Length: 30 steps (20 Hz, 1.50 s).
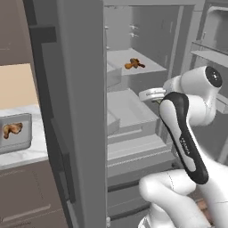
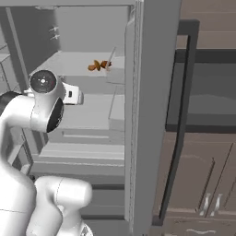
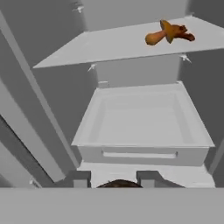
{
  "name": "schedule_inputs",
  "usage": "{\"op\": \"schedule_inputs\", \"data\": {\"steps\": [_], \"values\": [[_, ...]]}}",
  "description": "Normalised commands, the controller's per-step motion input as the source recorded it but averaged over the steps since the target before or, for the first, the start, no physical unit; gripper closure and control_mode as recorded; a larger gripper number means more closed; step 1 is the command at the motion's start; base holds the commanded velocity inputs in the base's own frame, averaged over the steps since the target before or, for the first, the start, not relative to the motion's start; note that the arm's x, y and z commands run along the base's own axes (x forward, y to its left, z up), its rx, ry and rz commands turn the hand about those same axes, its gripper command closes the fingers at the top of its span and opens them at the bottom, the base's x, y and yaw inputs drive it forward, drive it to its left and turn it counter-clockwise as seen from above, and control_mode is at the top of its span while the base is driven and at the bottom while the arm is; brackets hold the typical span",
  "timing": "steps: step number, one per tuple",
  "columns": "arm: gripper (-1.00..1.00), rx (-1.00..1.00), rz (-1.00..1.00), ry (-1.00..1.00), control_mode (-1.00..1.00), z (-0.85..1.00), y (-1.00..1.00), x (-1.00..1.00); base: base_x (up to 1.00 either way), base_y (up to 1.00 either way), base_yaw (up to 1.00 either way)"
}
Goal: Place one mushroom and one chicken drumstick in each tupperware on the nearby counter, to pack two identical lunches.
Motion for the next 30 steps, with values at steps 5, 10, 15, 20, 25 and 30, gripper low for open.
{"op": "schedule_inputs", "data": {"steps": [5, 10, 15, 20, 25, 30], "values": [[1.0, 0.0, 0.0, 0.0, 1.0, 0.0, 0.0, 0.0, -0.78, 0.0, 0.0], [1.0, 0.0, 0.0, 0.0, 1.0, 0.0, 0.0, 0.0, -0.83, 0.0, 0.0], [1.0, 0.0, 0.0, 0.0, 1.0, 0.0, 0.0, 0.0, -0.78, 0.04, 0.0], [1.0, 0.0, 0.0, 0.0, 1.0, 0.0, 0.0, 0.0, -0.58, 0.2, 0.0], [1.0, 0.0, 0.0, 0.0, 1.0, 0.0, 0.0, 0.0, -0.34, 0.54, 0.0], [1.0, 0.0, 0.0, 0.0, 1.0, 0.0, 0.0, 0.0, -0.32, 0.74, 0.0]]}}
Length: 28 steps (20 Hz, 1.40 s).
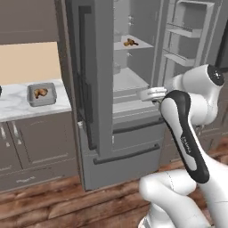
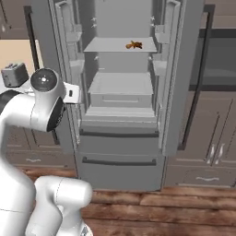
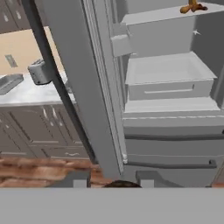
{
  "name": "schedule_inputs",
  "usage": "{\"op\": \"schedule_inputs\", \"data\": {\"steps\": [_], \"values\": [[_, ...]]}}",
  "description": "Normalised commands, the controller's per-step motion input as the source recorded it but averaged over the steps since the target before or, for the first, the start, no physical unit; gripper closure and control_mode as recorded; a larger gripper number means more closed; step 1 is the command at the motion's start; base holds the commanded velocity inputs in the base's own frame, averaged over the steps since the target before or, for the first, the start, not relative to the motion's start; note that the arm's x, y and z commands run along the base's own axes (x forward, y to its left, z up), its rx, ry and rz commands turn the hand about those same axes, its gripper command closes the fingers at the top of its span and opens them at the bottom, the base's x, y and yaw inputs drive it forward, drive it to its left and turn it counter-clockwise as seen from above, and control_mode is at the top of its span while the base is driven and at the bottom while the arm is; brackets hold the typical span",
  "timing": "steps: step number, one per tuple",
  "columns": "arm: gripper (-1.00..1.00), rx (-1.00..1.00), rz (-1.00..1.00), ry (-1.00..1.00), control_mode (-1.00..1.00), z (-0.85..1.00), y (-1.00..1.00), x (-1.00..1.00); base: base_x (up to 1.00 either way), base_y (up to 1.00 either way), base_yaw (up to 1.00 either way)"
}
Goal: Place one mushroom and one chicken drumstick in each tupperware on the nearby counter, to pack two identical lunches.
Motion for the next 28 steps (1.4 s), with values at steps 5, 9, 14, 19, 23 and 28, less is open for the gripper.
{"op": "schedule_inputs", "data": {"steps": [5, 9, 14, 19, 23, 28], "values": [[1.0, 0.0, 0.0, 0.0, 1.0, 0.0, 0.0, 0.0, -0.35, 0.73, 0.0], [1.0, 0.0, 0.0, 0.0, 1.0, 0.0, 0.0, 0.0, -0.33, 0.79, 0.0], [1.0, 0.0, 0.0, 0.0, 1.0, 0.0, 0.0, 0.0, -0.18, 0.92, 0.0], [1.0, 0.0, 0.0, 0.0, 1.0, 0.0, 0.0, 0.0, -0.01, 0.78, 0.0], [1.0, 0.0, 0.0, 0.0, 1.0, 0.0, 0.0, 0.0, 0.31, 0.47, 0.0], [1.0, 0.0, 0.0, 0.0, 1.0, 0.0, 0.0, 0.0, 0.63, 0.19, 0.0]]}}
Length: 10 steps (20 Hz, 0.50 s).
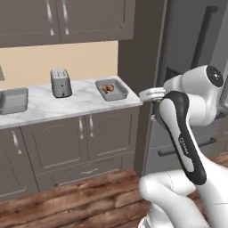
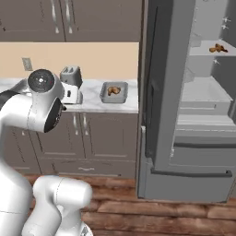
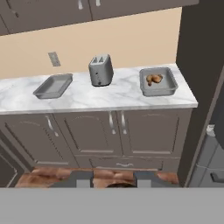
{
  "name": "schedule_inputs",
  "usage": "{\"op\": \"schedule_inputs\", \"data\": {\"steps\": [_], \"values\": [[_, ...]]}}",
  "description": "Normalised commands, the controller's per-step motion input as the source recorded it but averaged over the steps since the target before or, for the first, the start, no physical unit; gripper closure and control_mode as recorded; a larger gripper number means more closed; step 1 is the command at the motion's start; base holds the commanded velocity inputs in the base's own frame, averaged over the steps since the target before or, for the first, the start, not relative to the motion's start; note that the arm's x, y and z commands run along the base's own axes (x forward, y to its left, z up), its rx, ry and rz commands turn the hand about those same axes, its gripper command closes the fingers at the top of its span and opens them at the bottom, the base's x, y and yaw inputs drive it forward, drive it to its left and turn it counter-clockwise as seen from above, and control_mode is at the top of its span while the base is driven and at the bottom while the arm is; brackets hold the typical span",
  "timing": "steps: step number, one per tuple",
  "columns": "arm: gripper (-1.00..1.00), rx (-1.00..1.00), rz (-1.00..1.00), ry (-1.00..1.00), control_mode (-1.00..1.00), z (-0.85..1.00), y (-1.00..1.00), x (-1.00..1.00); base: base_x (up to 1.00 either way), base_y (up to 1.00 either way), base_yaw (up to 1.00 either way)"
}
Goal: Place one mushroom and one chicken drumstick in each tupperware on the nearby counter, to pack two identical lunches.
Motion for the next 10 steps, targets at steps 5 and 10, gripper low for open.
{"op": "schedule_inputs", "data": {"steps": [5, 10], "values": [[1.0, 0.0, 0.0, 0.0, 1.0, 0.0, 0.0, 0.0, 0.84, 0.19, 0.0], [1.0, 0.0, 0.0, 0.0, 1.0, 0.0, 0.0, 0.0, 0.86, 0.3, -0.01]]}}
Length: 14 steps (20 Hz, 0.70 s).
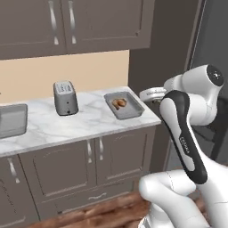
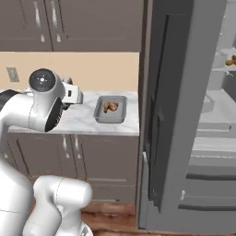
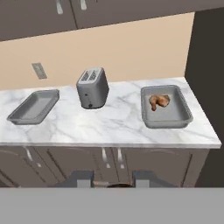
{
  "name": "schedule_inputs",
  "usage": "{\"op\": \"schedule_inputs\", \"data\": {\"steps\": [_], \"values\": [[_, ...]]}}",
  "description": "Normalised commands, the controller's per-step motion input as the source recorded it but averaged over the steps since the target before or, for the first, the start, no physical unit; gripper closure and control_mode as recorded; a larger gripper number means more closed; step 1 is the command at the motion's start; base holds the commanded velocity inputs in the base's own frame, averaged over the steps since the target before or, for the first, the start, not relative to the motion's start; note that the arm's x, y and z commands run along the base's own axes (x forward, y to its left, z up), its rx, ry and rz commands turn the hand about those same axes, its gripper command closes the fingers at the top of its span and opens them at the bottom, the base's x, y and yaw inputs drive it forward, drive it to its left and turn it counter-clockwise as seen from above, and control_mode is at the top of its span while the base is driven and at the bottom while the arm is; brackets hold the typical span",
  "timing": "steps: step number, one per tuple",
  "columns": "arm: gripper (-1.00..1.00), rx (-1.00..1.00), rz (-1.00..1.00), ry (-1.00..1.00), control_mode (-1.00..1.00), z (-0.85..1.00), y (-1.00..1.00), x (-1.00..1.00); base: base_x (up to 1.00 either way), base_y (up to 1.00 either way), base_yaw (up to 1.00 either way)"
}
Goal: Place one mushroom and one chicken drumstick in each tupperware on the nearby counter, to pack two identical lunches.
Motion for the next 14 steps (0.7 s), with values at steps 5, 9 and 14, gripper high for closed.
{"op": "schedule_inputs", "data": {"steps": [5, 9, 14], "values": [[1.0, 0.0, 0.0, 0.0, 1.0, 0.0, 0.0, 0.0, 0.84, 0.26, -0.03], [1.0, 0.0, 0.0, 0.0, 1.0, 0.0, 0.0, 0.0, 0.74, 0.25, -0.03], [1.0, 0.0, 0.0, 0.0, 1.0, 0.0, 0.0, 0.0, 0.62, 0.24, -0.04]]}}
